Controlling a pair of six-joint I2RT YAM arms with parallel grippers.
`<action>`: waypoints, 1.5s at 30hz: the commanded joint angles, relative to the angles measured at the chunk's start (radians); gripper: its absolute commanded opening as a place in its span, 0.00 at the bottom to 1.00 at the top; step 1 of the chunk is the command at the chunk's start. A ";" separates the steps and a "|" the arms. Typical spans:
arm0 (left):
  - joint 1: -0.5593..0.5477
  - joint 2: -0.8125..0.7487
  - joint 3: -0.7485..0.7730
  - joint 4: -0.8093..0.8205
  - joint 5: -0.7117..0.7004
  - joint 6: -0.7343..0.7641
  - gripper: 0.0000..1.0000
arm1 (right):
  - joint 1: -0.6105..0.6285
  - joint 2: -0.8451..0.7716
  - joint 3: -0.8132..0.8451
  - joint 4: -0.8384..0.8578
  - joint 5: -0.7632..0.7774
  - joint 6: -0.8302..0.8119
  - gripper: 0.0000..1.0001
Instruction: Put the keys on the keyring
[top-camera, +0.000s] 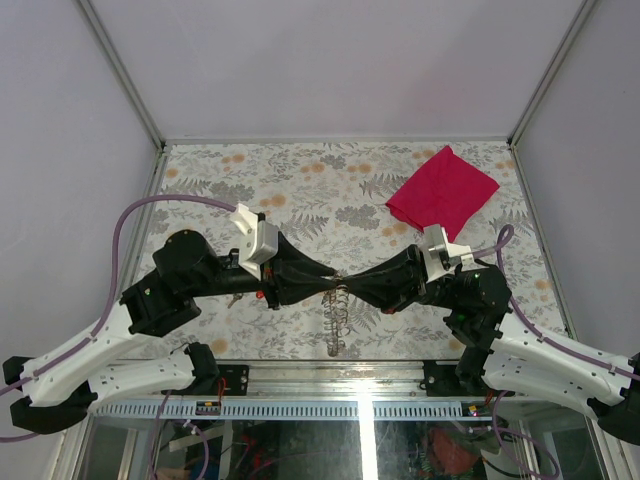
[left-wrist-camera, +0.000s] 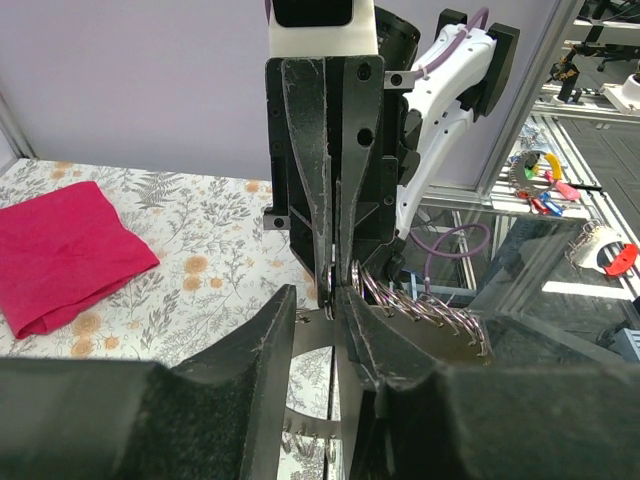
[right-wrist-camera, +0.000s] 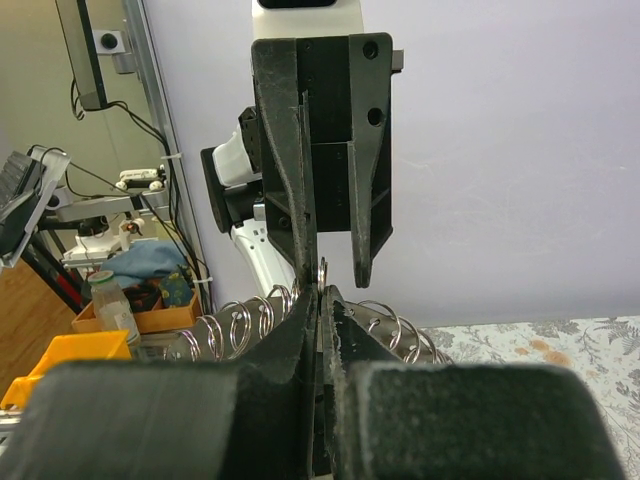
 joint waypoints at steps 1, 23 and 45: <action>-0.002 0.012 -0.009 0.060 0.013 -0.006 0.21 | 0.004 -0.009 0.062 0.095 -0.004 0.004 0.00; -0.003 0.099 0.181 -0.312 0.055 0.130 0.00 | 0.004 -0.074 0.151 -0.346 -0.045 -0.174 0.18; -0.003 0.261 0.433 -0.687 0.069 0.276 0.00 | 0.004 -0.028 0.258 -0.673 -0.051 -0.303 0.23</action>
